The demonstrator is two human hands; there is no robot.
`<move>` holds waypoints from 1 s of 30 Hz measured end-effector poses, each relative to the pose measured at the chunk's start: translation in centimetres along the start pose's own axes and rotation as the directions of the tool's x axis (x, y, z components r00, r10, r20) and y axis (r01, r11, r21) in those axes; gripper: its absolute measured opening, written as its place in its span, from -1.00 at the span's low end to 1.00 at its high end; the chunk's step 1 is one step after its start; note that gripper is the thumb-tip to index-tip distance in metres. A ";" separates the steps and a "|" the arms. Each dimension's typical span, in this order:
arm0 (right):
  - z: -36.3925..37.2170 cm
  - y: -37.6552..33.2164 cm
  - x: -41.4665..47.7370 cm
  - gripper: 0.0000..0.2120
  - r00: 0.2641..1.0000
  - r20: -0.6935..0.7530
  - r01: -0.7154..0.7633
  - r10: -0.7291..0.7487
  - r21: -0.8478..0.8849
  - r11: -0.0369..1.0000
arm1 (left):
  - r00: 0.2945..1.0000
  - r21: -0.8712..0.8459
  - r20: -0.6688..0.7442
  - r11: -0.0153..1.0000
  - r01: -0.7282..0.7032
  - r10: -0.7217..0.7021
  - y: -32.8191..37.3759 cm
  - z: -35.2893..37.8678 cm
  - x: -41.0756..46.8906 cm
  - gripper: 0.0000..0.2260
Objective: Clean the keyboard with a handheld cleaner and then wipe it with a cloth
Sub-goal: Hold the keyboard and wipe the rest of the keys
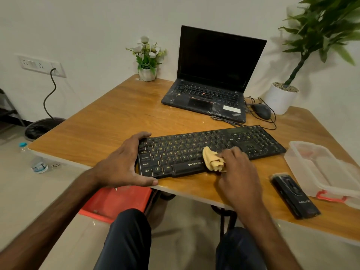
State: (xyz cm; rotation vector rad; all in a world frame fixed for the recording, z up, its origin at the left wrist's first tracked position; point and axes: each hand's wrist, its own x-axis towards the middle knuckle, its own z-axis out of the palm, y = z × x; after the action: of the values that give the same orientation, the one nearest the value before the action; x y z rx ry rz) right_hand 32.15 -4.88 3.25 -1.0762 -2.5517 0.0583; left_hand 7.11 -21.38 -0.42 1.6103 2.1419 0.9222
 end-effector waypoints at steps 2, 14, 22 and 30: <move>0.8 -1.7 -0.9 -0.56 0.998 -0.016 0.063 -0.062 0.052 0.997 | 1.000 0.011 -0.010 1.000 0.000 0.000 0.0 0.1 0.0 0.14; 0.5 1.6 0.0 -0.50 1.000 -0.006 -0.009 0.009 0.050 0.999 | 1.000 -0.039 -0.008 0.999 0.013 -0.013 0.4 -0.1 -0.4 0.06; 2.1 -2.3 -2.8 -0.47 0.940 0.029 0.332 -0.341 0.162 0.929 | 1.000 -0.034 0.005 0.999 0.029 -0.029 0.6 -0.2 -0.4 0.04; 0.0 4.0 1.2 -0.53 0.990 -0.059 -0.130 0.131 0.026 0.991 | 1.000 -0.035 0.006 0.999 0.030 -0.030 0.6 -0.3 -0.5 0.01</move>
State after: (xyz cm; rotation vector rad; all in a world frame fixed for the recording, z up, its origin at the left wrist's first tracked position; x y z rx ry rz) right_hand 34.15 -1.19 2.93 -1.2165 -2.4190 0.0863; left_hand 7.54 -21.82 0.11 1.5577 2.1281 0.9396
